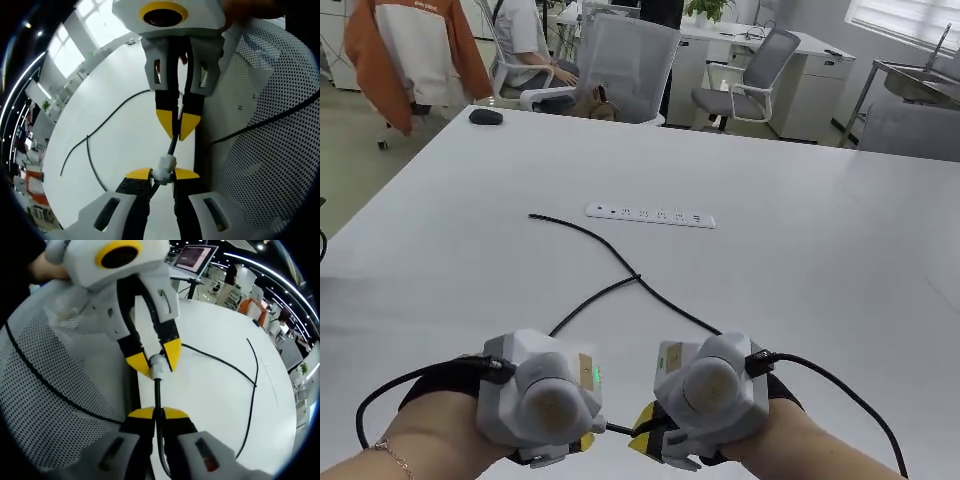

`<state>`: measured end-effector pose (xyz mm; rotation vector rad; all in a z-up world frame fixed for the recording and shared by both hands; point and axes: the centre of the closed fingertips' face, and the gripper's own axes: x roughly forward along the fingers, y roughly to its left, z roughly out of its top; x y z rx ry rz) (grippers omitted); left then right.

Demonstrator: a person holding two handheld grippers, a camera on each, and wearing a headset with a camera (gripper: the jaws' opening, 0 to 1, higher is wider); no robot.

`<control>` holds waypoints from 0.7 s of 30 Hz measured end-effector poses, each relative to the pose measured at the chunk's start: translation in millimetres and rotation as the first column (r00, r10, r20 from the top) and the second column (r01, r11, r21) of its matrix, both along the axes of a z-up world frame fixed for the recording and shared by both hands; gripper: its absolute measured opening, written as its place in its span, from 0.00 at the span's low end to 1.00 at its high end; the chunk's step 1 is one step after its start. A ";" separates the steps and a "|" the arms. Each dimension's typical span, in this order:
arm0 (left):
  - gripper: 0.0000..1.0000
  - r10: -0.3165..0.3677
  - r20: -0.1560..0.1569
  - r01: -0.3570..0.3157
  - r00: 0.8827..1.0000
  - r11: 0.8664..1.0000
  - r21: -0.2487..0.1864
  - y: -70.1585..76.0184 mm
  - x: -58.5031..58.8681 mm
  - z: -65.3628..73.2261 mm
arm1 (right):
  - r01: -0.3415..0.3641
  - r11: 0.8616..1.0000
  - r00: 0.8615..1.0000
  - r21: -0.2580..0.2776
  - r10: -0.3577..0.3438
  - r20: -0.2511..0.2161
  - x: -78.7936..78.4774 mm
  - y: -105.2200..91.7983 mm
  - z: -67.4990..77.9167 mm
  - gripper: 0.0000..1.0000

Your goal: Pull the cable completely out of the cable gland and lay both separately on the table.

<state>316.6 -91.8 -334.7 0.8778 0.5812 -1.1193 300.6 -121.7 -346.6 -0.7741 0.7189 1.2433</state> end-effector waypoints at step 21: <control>0.17 0.022 -0.004 -0.022 1.000 1.000 -0.001 3.8 2.1 0.6 | 0.081 0.976 0.997 -0.201 -0.079 0.019 12.2 -41.4 -22.3 0.04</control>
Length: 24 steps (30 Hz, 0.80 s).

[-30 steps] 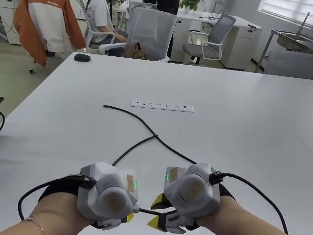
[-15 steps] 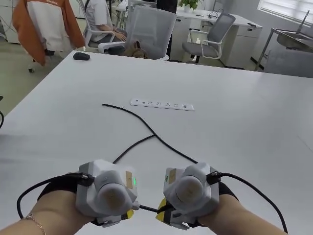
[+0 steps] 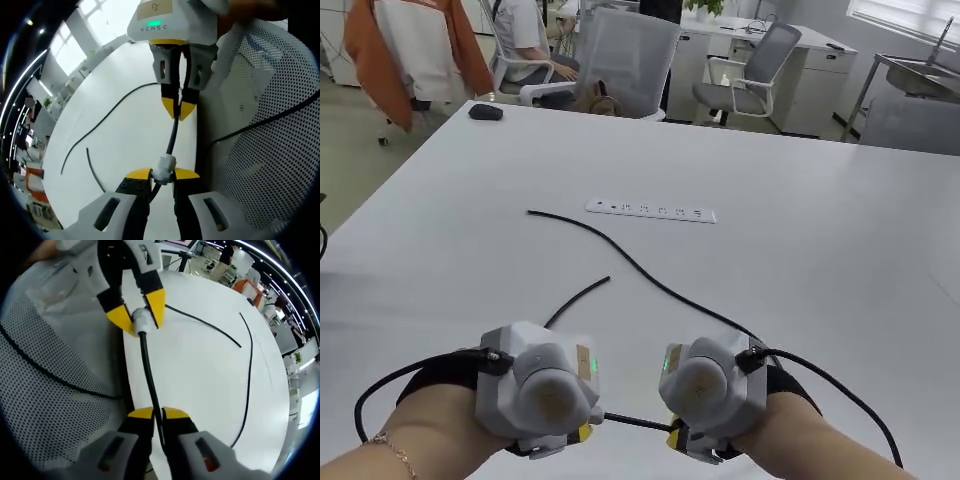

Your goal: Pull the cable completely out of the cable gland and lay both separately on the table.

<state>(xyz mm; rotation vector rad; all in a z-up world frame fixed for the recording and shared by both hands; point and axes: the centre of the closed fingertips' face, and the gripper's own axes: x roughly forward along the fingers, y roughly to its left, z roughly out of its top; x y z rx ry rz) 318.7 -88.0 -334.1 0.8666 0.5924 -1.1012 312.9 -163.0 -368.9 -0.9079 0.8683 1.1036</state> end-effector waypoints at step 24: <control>0.17 -0.026 0.006 0.027 1.000 1.000 -0.010 -4.6 -3.4 0.7 | -0.100 0.967 0.995 0.234 0.104 -0.002 -16.2 47.1 27.2 0.02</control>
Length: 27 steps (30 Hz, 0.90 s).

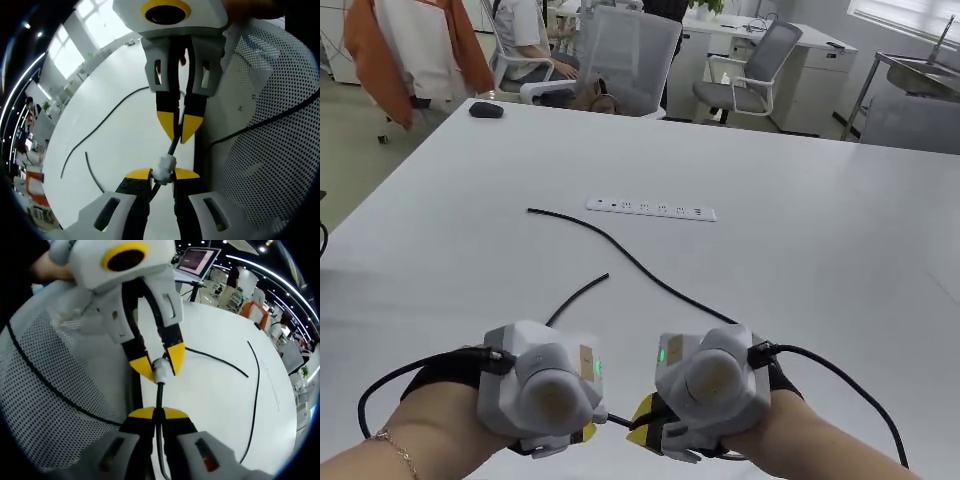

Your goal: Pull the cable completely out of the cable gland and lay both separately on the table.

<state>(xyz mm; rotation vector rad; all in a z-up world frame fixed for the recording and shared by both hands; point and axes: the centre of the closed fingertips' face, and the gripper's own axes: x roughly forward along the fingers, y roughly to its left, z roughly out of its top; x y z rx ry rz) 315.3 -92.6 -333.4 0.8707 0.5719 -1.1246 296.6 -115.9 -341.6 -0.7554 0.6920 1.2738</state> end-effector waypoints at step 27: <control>0.17 0.017 0.000 -0.017 1.000 1.000 0.017 4.1 2.7 -1.0 | 0.157 0.947 0.987 -0.280 -0.160 0.012 17.5 -62.5 -32.7 0.08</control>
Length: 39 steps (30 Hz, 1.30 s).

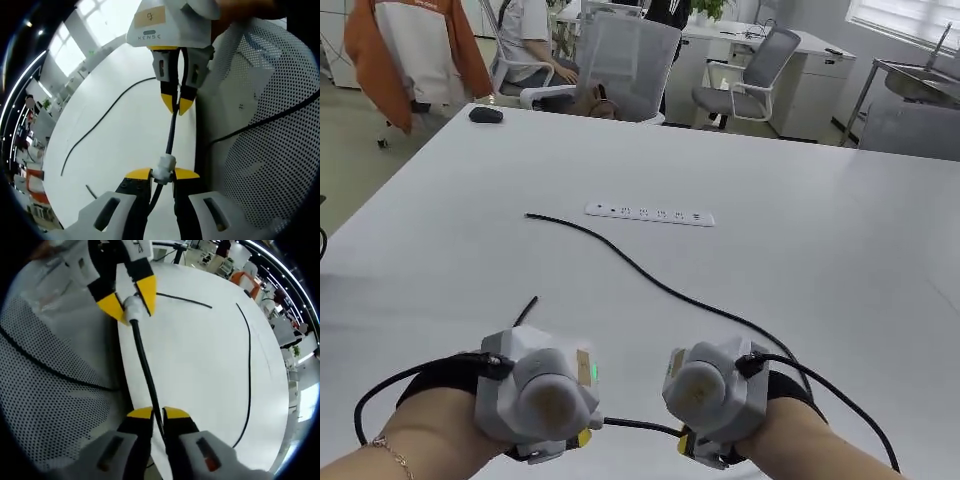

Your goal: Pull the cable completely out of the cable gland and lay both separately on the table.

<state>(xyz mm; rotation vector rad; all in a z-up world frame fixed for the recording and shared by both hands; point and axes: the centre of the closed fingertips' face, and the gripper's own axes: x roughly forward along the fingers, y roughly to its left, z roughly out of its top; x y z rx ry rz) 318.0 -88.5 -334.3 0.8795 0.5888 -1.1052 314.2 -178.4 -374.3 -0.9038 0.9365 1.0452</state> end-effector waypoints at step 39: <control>0.17 -0.010 0.004 0.010 1.000 1.000 -0.011 -2.4 -0.6 1.5 | -0.107 0.983 0.994 0.146 0.106 0.010 -11.1 38.3 13.8 0.02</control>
